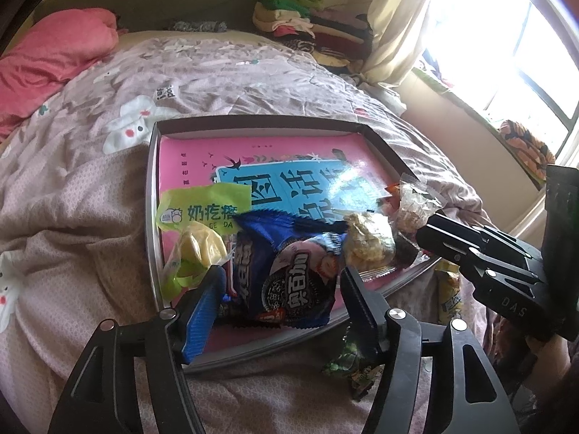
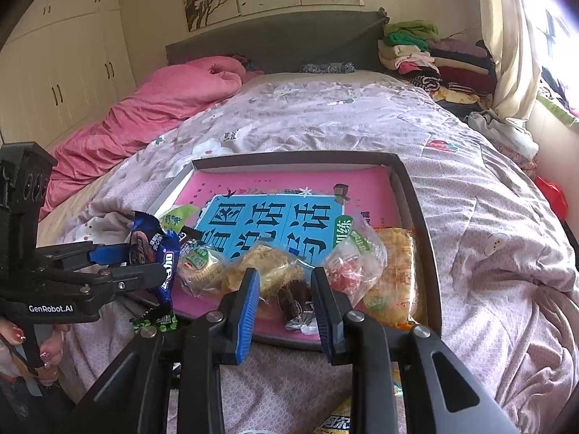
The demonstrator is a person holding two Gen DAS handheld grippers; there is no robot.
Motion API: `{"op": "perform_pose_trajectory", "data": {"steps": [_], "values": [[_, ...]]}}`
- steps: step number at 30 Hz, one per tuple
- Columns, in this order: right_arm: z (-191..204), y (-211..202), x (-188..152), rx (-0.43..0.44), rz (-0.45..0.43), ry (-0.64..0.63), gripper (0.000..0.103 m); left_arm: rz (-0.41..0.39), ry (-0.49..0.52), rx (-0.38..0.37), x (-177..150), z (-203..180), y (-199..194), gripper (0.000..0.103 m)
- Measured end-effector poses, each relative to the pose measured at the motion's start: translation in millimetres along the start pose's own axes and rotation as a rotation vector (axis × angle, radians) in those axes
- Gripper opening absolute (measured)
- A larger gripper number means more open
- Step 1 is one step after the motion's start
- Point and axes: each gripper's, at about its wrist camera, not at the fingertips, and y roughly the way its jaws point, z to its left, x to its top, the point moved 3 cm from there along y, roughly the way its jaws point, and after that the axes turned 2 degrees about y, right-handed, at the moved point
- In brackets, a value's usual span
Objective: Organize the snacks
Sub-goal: 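Lower and release the Oreo bag in the tray while the right tool releases the chocolate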
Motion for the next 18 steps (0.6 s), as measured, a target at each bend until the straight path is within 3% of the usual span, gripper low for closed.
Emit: {"op": "perform_pose_trajectory", "data": {"steps": [18], "values": [[-4,-20,6,0.014,-0.036,0.048,0.044,-0.050,-0.019,-0.018,6,-2,-24,0.076]]}}
